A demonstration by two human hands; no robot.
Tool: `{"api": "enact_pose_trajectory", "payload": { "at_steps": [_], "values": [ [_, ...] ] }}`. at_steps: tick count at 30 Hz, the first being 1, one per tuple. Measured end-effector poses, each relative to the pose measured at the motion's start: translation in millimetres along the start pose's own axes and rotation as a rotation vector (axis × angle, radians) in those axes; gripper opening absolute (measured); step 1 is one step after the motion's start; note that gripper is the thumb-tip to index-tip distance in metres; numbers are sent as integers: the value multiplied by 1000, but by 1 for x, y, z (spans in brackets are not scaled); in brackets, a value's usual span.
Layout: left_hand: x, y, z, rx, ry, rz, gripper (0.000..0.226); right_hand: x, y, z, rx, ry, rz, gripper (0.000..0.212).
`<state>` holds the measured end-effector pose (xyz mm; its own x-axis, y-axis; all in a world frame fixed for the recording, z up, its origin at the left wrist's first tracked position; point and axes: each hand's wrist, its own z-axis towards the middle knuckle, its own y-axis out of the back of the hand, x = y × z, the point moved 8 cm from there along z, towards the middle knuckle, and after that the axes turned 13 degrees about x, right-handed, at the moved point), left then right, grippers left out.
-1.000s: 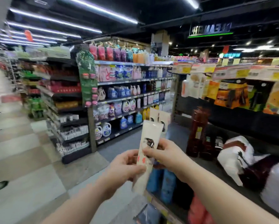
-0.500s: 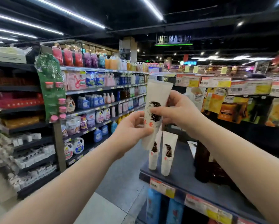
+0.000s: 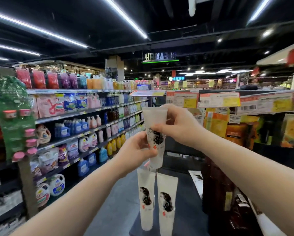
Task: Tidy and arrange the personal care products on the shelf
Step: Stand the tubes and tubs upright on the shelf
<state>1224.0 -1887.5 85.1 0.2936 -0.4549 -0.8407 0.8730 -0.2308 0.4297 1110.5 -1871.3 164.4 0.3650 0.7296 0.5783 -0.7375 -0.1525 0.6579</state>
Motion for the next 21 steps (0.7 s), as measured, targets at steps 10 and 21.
{"api": "enact_pose_trajectory", "payload": {
  "at_steps": [10, 21],
  "values": [
    [65, 0, 0, 370, 252, 203, 48, -75, -17, 15, 50, -306, -185, 25],
    [82, -14, -1, 388, 67, 262, 12, -129, -78, 12, 351, -622, -342, 23]
  ]
}}
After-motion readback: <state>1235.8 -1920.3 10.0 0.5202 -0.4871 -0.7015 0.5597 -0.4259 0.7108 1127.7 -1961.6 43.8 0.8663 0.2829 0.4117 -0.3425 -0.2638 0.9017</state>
